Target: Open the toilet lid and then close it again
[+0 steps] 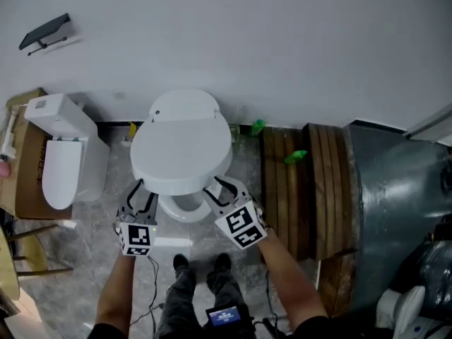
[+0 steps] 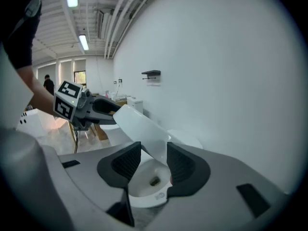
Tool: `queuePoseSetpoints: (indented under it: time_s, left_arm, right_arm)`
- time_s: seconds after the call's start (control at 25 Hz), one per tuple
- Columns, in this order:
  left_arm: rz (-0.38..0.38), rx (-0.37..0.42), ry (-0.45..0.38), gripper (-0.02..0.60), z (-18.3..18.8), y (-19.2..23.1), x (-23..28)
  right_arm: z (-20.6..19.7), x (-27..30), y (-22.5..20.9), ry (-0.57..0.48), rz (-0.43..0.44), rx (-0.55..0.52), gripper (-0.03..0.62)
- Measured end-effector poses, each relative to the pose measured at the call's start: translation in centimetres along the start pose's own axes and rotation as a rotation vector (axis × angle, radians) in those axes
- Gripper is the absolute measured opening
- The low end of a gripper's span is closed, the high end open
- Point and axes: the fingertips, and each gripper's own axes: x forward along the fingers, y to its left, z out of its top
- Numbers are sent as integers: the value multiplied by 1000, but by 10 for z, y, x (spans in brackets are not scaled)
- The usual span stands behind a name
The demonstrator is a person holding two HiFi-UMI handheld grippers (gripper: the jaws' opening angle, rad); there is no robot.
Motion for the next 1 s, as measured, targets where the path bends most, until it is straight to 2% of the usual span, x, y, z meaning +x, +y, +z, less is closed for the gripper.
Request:
queuePoseSetpoints:
  time_s: [0.2,0.36,0.64,0.76,1.0]
  left_arm:
    - [-14,-43,13,190,27,22,10]
    - [-28,-61,24,190,43,37,17]
    - [-53,-99,34,190,71,68,35]
    - [-66,-105,36,190,81,74,41]
    - [-83,-114,40,190,95,93,54]
  right_arm:
    - [27,-2,-8,18,-29,-141,158]
    - [45,9,-16,34,-108,-232,158]
    - [81,22,-51,40,-270,-242,153]
    - [92,22,-63,44,-292,-203,130]
    - [112,28,-79,76,-309,-162,124]
